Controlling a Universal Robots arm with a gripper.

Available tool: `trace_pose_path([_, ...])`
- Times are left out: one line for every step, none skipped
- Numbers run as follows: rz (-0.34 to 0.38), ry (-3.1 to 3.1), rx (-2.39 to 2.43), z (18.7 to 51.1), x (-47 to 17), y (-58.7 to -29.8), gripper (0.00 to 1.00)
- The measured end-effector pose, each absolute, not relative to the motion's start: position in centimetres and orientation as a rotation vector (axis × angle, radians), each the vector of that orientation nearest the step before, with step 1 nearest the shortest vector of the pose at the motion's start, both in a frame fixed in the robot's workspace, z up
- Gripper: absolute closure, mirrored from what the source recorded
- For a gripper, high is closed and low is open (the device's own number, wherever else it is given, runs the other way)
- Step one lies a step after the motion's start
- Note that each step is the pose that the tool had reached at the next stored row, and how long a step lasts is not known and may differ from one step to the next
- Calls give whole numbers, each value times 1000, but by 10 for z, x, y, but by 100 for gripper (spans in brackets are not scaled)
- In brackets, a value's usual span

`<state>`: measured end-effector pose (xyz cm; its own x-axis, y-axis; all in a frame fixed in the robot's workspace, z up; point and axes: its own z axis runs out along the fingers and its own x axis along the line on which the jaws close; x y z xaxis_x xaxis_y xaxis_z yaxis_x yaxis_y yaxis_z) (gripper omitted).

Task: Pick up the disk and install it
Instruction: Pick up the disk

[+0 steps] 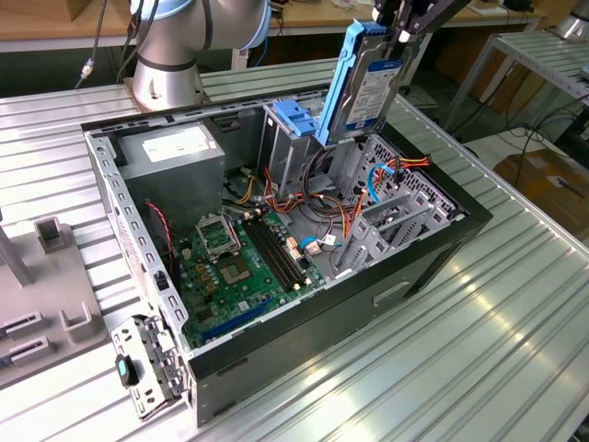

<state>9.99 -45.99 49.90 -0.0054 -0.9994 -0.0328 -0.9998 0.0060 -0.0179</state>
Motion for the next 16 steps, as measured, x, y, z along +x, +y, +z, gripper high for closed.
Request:
trace_pose_path([16, 2202, -2190, 499, 100, -463, 65])
trace_pose_path([16, 2202, -2190, 499, 100, -466, 65])
trace_pose_path([16, 2202, -2190, 499, 100, -468, 65])
trace_pose_path([16, 2202, -2190, 499, 100, -469, 65])
trace_pose_path([16, 2202, -2190, 499, 101, -471, 65])
trace_pose_path([16, 2202, -2190, 499, 101, -475, 65])
trace_pose_path([16, 2202, -2190, 499, 101, -477, 65])
trace_pose_path([16, 2202, -2190, 499, 101, -479, 65])
trace_pose_path([16, 2202, -2190, 499, 101, -480, 65])
trace_pose_path([16, 2202, -2190, 499, 101, -482, 65])
trace_pose_path([16, 2202, -2190, 499, 101, -484, 65])
trace_pose_path([16, 2202, -2190, 499, 101, -486, 65])
trace_pose_path([16, 2202, -2190, 499, 101, -487, 65])
trace_pose_path([16, 2202, -2190, 499, 101, -489, 65])
trace_pose_path([16, 2202, -2190, 499, 101, -490, 65])
trace_pose_path([16, 2202, -2190, 499, 102, -491, 65])
